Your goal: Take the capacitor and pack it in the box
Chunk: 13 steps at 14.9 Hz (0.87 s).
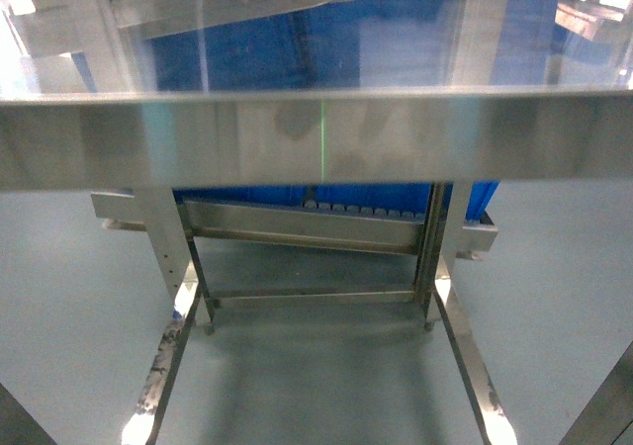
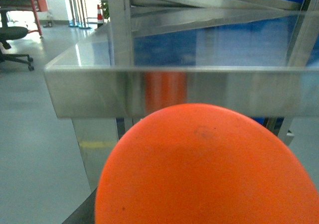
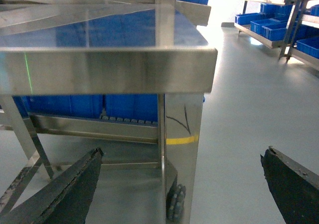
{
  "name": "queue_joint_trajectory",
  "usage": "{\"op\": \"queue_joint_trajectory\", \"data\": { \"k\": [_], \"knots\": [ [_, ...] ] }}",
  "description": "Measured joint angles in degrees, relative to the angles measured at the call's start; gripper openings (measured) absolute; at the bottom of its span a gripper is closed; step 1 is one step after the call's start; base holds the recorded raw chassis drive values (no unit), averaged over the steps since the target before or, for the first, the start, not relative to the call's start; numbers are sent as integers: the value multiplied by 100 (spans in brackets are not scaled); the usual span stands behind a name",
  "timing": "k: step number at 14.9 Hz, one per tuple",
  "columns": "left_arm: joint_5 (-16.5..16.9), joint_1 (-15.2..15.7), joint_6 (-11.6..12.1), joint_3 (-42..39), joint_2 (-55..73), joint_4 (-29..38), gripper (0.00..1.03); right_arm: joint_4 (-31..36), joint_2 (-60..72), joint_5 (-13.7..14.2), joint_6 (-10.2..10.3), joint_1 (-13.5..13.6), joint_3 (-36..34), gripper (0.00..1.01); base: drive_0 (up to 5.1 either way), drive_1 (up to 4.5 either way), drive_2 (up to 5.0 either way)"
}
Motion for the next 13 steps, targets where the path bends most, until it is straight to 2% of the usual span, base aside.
{"op": "queue_joint_trajectory", "data": {
  "k": [13],
  "knots": [
    [2, 0, 0, 0, 0, -7, 43, -11, 0, 2, -2, 0, 0, 98, 0, 0, 0]
  ]
}}
